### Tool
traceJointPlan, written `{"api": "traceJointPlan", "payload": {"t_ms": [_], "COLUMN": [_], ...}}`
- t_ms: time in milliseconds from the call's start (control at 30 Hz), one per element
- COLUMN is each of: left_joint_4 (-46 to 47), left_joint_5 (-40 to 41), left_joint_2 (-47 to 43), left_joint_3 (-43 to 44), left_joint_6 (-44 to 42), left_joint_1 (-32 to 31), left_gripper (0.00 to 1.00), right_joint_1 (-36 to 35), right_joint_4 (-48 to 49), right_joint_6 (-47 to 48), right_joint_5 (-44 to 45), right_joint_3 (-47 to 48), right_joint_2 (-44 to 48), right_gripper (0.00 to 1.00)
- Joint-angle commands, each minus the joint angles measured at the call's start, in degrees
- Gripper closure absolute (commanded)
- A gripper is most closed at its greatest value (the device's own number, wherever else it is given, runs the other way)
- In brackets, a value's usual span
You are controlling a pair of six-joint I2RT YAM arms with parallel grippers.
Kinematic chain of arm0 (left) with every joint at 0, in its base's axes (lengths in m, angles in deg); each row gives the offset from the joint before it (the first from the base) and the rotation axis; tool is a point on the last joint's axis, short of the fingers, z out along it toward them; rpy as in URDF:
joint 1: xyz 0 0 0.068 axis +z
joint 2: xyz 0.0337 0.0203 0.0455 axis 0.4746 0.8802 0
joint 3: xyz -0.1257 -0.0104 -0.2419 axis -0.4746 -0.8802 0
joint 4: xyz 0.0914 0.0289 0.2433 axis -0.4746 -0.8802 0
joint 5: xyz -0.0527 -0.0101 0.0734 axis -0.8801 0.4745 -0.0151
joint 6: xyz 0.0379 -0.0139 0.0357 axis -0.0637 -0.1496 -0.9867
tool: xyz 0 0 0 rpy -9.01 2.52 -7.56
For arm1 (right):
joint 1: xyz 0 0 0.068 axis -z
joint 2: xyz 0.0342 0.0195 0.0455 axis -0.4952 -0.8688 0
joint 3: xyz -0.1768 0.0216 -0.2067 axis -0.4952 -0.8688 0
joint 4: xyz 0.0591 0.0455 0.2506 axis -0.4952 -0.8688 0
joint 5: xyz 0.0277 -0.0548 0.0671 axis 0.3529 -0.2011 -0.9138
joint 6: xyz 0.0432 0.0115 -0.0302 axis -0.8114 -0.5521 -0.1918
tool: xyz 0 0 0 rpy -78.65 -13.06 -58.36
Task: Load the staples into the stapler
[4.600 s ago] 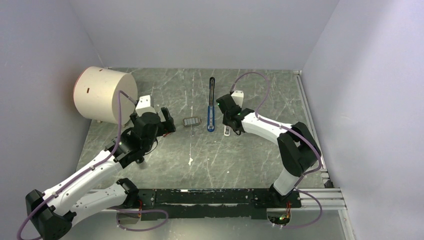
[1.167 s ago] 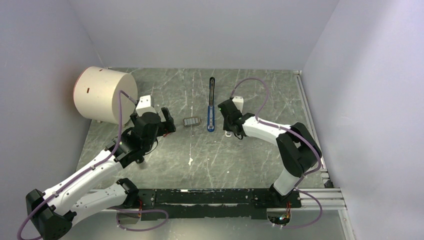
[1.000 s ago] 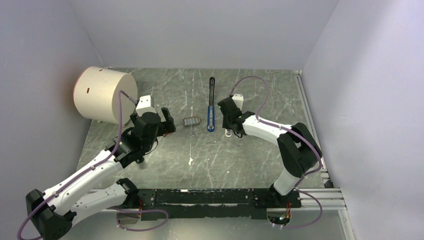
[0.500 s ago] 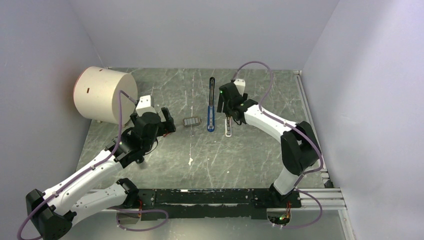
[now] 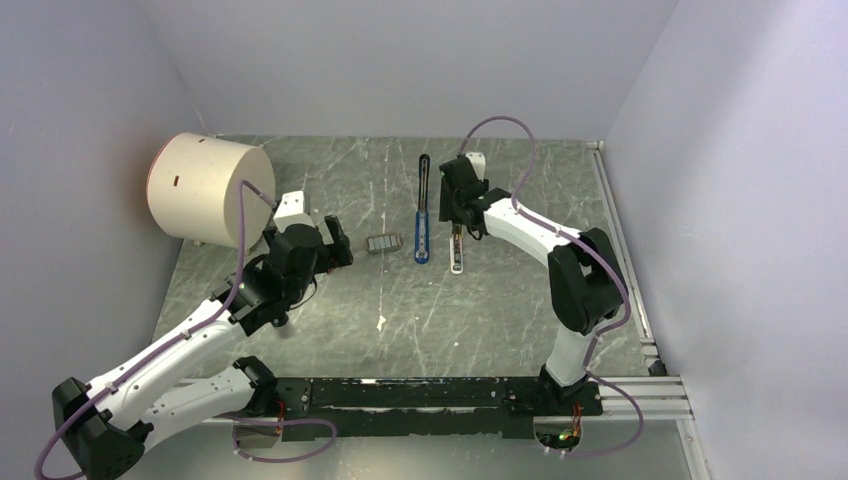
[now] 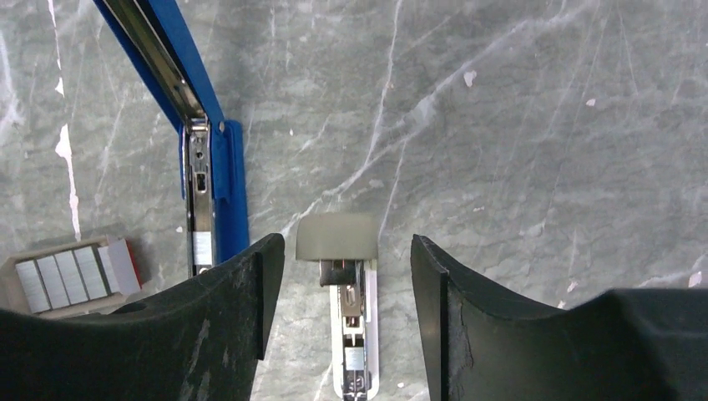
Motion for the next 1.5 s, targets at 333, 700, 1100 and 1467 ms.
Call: {"api": "traceJointPlan", "payload": {"t_ms": [333, 700, 1100, 1467], "left_joint_4": [4.75, 11.72, 29.11, 36.23], "left_joint_5": [-6.18, -28.74, -43.47, -41.13], "left_joint_2": [0.03, 9.55, 29.94, 44.56], "left_joint_3": [0.49, 1.36, 0.96, 5.85], "left_joint_6": [-2.05, -5.49, 6.23, 13.66], "left_joint_1": [0.43, 0.38, -6.08, -11.18], "left_gripper": [0.02, 0.02, 0.35, 0.32], "right_joint_1": [1.45, 1.5, 1.08, 0.31], "right_joint_4": [-0.04, 0.43, -0.62, -3.14], "right_joint_6": [3.07, 2.27, -2.07, -1.18], "right_joint_5": [-3.56, -3.09, -6.12, -4.72], "right_joint_3": [3.8, 0.65, -8.66, -10.24], "right_joint_2": [-2.92, 1.82, 10.21, 10.73], "right_gripper": [0.65, 0.75, 0.76, 0.7]}}
